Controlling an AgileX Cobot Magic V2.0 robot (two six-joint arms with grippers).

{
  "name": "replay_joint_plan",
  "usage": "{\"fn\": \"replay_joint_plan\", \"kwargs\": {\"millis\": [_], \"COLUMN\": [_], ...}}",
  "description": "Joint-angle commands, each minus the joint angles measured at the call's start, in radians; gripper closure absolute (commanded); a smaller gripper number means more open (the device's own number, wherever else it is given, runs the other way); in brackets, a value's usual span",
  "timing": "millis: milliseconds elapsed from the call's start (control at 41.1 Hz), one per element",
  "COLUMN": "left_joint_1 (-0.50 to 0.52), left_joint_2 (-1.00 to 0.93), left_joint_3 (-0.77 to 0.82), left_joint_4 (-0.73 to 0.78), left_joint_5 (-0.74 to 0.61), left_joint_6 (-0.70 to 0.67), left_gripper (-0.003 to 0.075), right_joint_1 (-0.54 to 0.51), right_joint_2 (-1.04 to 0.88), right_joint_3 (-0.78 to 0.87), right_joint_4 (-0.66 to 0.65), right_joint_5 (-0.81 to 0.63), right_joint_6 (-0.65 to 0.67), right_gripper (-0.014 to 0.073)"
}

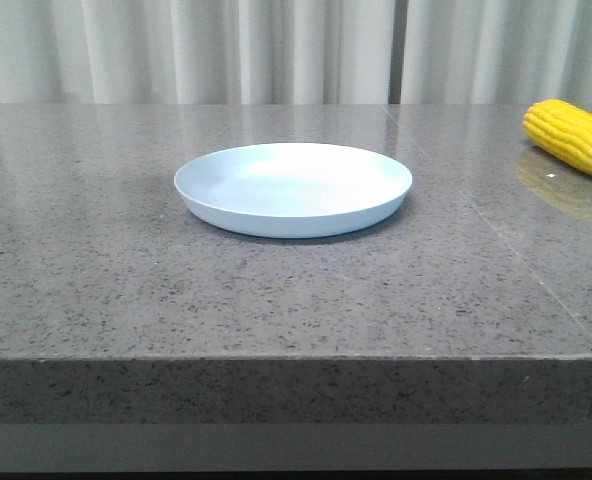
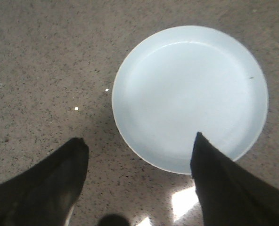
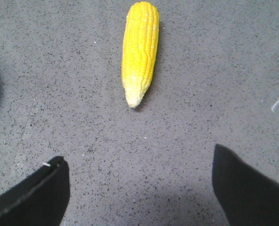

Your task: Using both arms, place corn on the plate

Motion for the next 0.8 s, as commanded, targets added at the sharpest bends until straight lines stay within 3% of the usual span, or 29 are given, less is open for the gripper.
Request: {"fn": "replay_joint_plan", "kwargs": {"millis": [0,438,779], "left_joint_1": [-0.037,-0.052,-0.052], "left_joint_2": [-0.15,-0.639,-0.944], "left_joint_3": [0.063,0.578,0.84], "left_joint_4": [0.015,0.002,-0.012], "left_joint_5": [-0.094,-0.299,-0.342], "left_joint_6": [-0.042,-0.116,-0.122], "left_gripper": [0.0259,0.0259,0.0259], "right_joint_1": [-0.001,-0.001,-0.001], "right_joint_2": [0.0,0.0,0.0], "right_joint_3": [-0.033,-0.033,-0.033], "right_joint_4": [-0.016,-0.016,-0.016], "right_joint_5": [-0.074,-0.074,-0.074], "right_joint_6": [-0.003,-0.003,-0.003], "right_gripper": [-0.0041,-0.0041,-0.0041]}}
